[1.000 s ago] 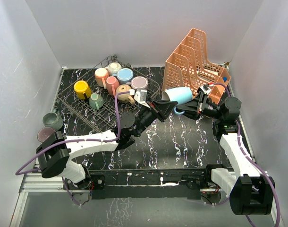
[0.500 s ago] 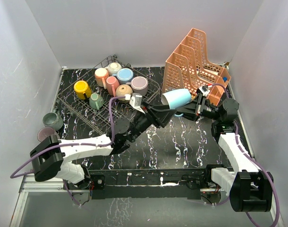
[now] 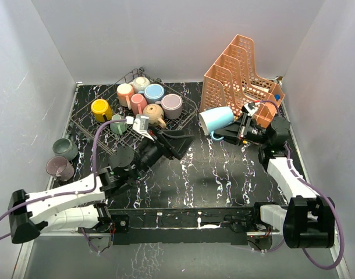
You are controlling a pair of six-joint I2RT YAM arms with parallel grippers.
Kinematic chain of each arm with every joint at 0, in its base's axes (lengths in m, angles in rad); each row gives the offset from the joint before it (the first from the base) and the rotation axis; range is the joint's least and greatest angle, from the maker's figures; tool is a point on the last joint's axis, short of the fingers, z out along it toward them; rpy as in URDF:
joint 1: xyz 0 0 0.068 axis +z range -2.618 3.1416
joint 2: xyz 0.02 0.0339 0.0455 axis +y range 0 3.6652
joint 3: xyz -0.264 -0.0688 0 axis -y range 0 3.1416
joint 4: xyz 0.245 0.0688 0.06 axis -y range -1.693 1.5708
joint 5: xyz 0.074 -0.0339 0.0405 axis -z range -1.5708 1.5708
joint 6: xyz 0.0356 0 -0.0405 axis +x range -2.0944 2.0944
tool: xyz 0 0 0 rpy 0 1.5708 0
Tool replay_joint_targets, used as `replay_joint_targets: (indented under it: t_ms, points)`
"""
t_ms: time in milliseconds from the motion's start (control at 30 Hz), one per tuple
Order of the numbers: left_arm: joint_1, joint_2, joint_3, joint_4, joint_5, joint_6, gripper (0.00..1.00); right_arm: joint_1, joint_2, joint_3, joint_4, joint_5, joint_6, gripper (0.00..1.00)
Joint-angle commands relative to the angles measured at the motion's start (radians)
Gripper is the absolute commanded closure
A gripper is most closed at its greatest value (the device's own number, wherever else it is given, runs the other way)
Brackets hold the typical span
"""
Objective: Load the cups into the dish rack
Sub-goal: Pick up the cup at the center of the board.
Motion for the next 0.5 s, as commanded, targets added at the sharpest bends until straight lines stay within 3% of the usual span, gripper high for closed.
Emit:
replay_joint_targets:
  t_ms: [0, 233, 467]
  points:
    - [-0.002, -0.112, 0.124, -0.446, -0.075, 0.008, 0.32, 0.057, 0.052, 0.120, 0.020, 0.024, -0.143, 0.92]
    - [-0.001, -0.204, 0.382, -0.908, -0.179, 0.004, 0.31, 0.227, 0.234, 0.311, -0.139, 0.063, -0.364, 0.92]
    - [-0.002, -0.296, 0.481, -1.060, -0.205, -0.018, 0.30, 0.391, 0.483, 0.553, -0.274, 0.139, -0.576, 0.92]
